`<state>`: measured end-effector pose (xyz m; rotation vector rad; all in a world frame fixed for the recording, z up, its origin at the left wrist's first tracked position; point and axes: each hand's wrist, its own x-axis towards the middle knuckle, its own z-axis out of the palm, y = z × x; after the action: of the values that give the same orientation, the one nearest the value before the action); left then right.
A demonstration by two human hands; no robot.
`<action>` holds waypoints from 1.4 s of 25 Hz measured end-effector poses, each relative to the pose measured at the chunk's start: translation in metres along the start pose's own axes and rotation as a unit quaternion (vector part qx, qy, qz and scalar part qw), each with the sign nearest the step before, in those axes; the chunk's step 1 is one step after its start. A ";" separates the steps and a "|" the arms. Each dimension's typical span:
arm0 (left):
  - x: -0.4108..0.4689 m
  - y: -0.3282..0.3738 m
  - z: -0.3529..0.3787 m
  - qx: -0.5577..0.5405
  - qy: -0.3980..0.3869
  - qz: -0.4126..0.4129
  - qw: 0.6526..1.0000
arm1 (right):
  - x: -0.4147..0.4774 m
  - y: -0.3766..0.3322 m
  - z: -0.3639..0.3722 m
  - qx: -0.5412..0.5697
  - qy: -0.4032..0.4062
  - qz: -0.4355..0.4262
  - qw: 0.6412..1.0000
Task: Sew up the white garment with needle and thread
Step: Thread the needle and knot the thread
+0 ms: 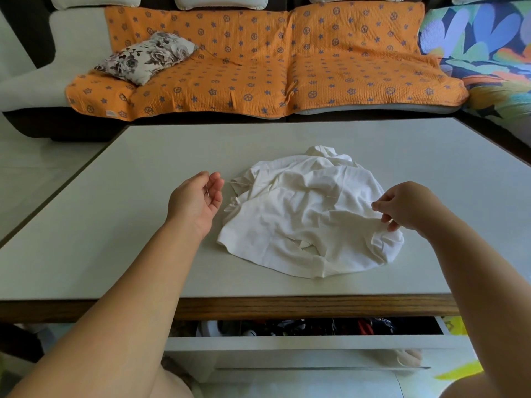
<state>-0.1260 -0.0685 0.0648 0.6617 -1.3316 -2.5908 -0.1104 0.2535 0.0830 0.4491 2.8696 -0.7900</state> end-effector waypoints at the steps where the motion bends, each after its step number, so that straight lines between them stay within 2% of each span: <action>1: 0.000 0.000 0.000 0.001 0.012 0.004 1.000 | 0.002 0.002 0.000 0.003 -0.004 0.003 1.000; 14: 0.006 0.002 -0.005 0.052 0.128 0.137 0.981 | 0.011 0.007 0.004 0.012 0.008 0.015 1.000; 27: 0.018 0.006 -0.017 0.014 0.182 0.150 0.972 | 0.009 0.009 -0.004 0.015 0.037 0.046 0.998; 32: 0.009 0.002 -0.011 0.028 0.142 0.129 0.981 | 0.010 0.009 -0.004 0.002 0.028 0.067 0.997; 34: 0.001 0.003 -0.004 0.037 0.104 0.112 0.988 | 0.011 0.011 -0.003 -0.036 0.025 0.072 0.996; 35: -0.004 0.003 0.000 0.037 0.070 0.091 0.993 | 0.009 0.011 -0.002 -0.061 0.050 0.057 0.995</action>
<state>-0.1223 -0.0692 0.0685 0.6846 -1.3814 -2.3184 -0.1160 0.2656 0.0774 0.6461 2.9314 -0.5861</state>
